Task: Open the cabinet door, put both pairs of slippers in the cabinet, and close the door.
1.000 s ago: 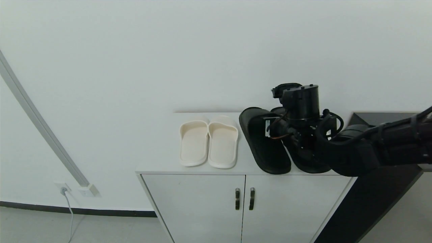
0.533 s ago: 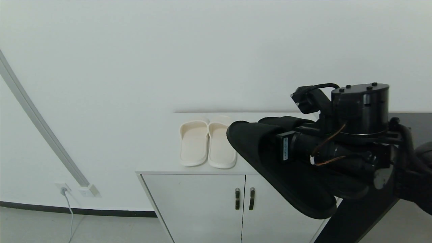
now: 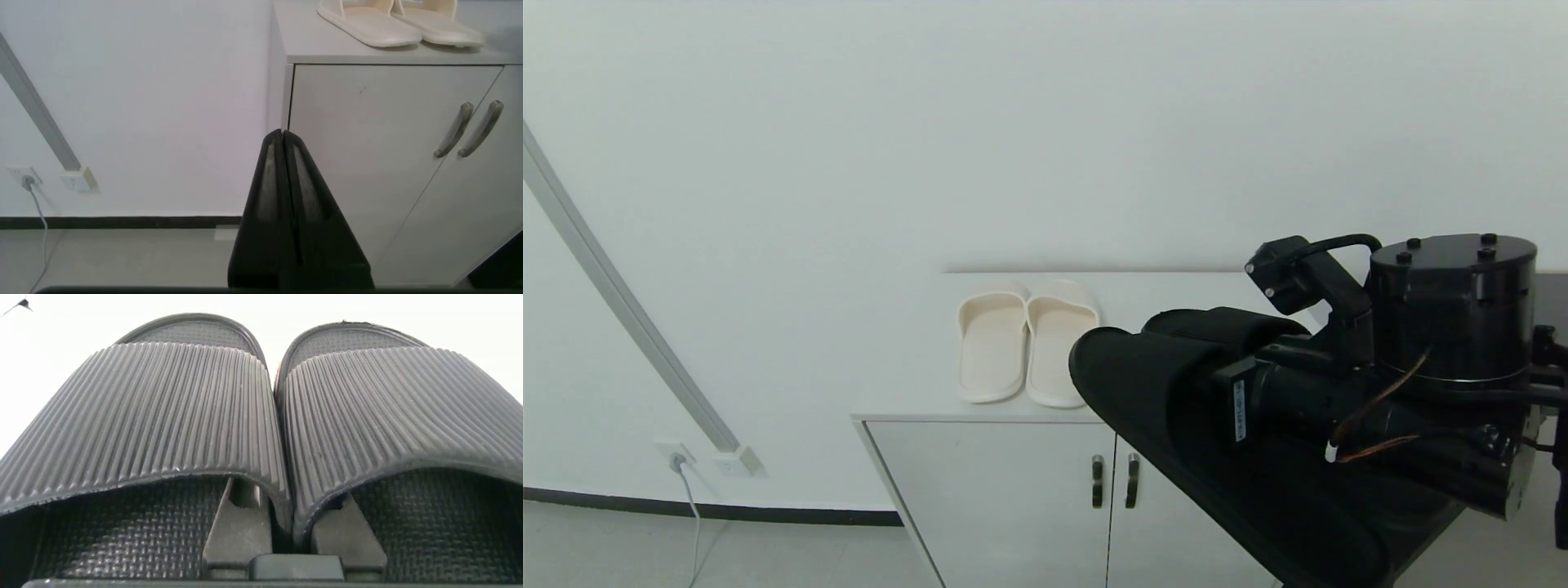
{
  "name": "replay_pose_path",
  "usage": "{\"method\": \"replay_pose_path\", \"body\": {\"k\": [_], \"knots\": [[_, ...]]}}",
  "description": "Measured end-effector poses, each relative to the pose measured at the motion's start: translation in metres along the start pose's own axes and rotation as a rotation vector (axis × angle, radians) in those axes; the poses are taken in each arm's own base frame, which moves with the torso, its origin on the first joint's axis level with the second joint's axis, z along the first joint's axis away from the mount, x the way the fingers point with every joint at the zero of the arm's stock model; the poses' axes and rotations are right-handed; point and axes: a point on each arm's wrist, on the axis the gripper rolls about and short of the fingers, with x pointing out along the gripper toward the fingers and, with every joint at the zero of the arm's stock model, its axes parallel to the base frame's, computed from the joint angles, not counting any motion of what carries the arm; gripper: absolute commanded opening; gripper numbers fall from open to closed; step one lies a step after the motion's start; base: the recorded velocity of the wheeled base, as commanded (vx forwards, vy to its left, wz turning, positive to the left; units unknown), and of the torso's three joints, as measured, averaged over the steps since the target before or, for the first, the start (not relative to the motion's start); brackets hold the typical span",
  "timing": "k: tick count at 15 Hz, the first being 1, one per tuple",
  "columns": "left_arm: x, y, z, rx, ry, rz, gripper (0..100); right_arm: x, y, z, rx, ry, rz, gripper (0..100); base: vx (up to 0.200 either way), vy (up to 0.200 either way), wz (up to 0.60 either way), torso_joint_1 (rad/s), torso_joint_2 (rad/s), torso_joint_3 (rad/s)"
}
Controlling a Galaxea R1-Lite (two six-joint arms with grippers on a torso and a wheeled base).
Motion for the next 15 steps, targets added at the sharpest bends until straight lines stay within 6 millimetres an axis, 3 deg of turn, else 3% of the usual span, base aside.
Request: {"method": "replay_pose_path", "body": {"k": [9,15], "knots": [[0.000,0.000,0.000,0.001,0.000,0.002,0,-0.002,0.000,-0.004,-0.006,0.012,0.002,0,-0.200,0.000,0.00,0.001,0.00,0.004],[0.000,0.000,0.000,0.002,0.000,0.001,0,-0.003,-0.003,-0.012,-0.038,0.039,-0.005,0,0.000,0.000,0.00,0.000,0.00,0.000]]}}
